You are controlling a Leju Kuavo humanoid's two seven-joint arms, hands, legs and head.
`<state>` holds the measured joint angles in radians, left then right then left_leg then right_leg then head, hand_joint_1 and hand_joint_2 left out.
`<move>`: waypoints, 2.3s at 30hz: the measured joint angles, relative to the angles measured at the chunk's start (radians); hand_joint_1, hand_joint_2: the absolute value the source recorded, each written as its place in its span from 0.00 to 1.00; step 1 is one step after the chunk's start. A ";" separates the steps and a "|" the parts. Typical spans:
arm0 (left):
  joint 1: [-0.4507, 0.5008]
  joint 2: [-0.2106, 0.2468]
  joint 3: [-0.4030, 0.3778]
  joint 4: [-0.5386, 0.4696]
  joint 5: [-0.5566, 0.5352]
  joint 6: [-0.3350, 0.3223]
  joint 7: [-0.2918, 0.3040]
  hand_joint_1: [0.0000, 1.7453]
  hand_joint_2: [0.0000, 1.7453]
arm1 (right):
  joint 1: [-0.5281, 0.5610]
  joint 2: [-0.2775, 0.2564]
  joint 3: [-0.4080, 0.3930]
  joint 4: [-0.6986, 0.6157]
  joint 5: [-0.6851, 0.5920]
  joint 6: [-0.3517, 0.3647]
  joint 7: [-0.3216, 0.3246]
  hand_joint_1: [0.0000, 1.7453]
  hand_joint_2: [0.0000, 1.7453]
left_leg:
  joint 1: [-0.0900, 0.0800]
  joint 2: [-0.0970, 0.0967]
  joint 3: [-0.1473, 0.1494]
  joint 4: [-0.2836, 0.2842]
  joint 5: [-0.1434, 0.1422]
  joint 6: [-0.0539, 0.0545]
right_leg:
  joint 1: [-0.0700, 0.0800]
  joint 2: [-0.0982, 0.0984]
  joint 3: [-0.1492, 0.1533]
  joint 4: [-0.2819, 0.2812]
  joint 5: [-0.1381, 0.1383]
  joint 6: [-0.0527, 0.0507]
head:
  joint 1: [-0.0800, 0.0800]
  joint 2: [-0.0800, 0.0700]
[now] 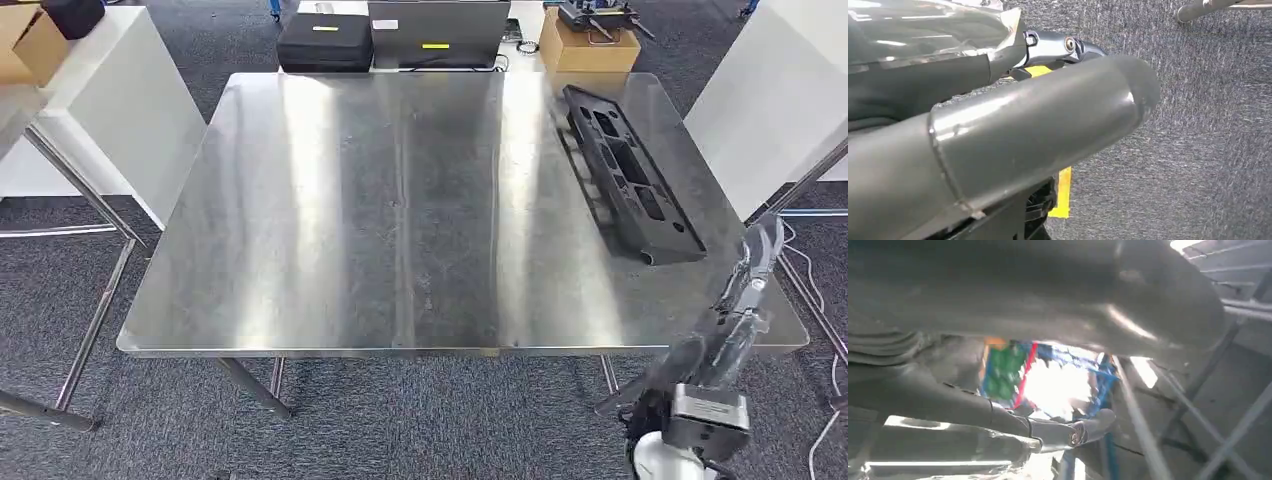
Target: Take the parts from the cabinet and place them on the table.
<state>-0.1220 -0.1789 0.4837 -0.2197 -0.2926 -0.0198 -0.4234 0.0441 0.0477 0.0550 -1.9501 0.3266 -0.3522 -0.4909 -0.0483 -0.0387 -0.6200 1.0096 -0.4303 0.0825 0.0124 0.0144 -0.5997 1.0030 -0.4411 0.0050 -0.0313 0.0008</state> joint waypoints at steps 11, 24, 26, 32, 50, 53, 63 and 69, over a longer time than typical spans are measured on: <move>-0.004 -0.005 0.025 0.000 0.006 0.004 -0.001 0.00 0.00 | 0.038 0.058 -0.082 0.000 -0.168 0.075 -0.044 0.00 0.00 | 0.000 0.000 0.000 0.000 0.000 0.000 | 0.000 0.000 0.000 0.000 0.000 0.000 | 0.000 0.000; -0.001 -0.005 0.056 0.000 0.042 0.012 -0.019 0.00 0.00 | 0.057 0.082 -0.090 0.008 -0.158 0.109 -0.065 0.00 0.00 | 0.000 0.000 0.001 0.000 -0.001 -0.001 | 0.000 0.000 0.001 0.000 0.000 0.000 | 0.000 0.000; 0.001 -0.004 0.068 0.000 0.045 0.007 -0.032 0.00 0.00 | 0.056 0.085 -0.080 0.014 -0.152 0.111 -0.066 0.00 0.00 | 0.000 0.000 0.001 0.000 -0.001 -0.001 | 0.000 0.000 0.001 0.000 0.000 0.000 | 0.000 0.000; 0.007 -0.004 0.085 0.000 0.048 -0.017 -0.054 0.00 0.00 | 0.047 0.094 -0.060 0.027 -0.135 0.118 -0.067 0.00 0.00 | 0.010 0.004 0.022 -0.021 0.005 0.018 | 0.002 -0.003 0.006 0.010 -0.011 0.008 | -0.001 0.000; 0.012 0.002 0.092 0.000 0.023 -0.027 -0.044 0.00 0.00 | 0.034 0.102 -0.058 0.037 -0.140 0.128 -0.062 0.00 0.00 | 0.038 0.022 -0.054 0.170 -0.119 -0.061 | -0.038 -0.012 0.058 -0.016 -0.022 -0.004 | -0.004 0.000; 0.013 0.002 0.092 0.000 0.022 -0.027 -0.035 0.00 0.00 | 0.032 0.102 -0.059 0.038 -0.140 0.128 -0.056 0.00 0.00 | 0.056 0.030 -0.107 0.300 -0.156 -0.079 | -0.039 -0.016 0.055 -0.016 -0.022 -0.004 | -0.004 0.000; 0.005 0.001 0.093 0.000 0.021 -0.031 -0.033 0.00 0.00 | -0.003 0.112 -0.061 0.039 -0.137 0.139 -0.037 0.00 0.00 | 0.056 0.037 0.062 -0.024 -0.024 -0.035 | -0.037 -0.017 0.041 -0.001 -0.027 0.038 | -0.002 0.000; 0.003 0.003 0.093 0.000 0.010 -0.039 -0.026 0.00 0.00 | -0.008 0.117 -0.069 0.039 -0.120 0.147 -0.024 0.00 0.00 | 0.046 0.035 0.046 -0.022 -0.013 -0.017 | -0.032 -0.016 -0.082 0.285 -0.150 0.031 | 0.009 0.000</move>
<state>-0.1187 -0.1762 0.5772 -0.2197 -0.2827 -0.0591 -0.4498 0.0356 0.1652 -0.0141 -1.9112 0.2071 -0.2052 -0.5146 -0.0021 -0.0034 -0.5739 0.9872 -0.4431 0.0651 -0.0196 -0.0013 -0.6821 1.2883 -0.5916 0.0361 -0.0222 0.0008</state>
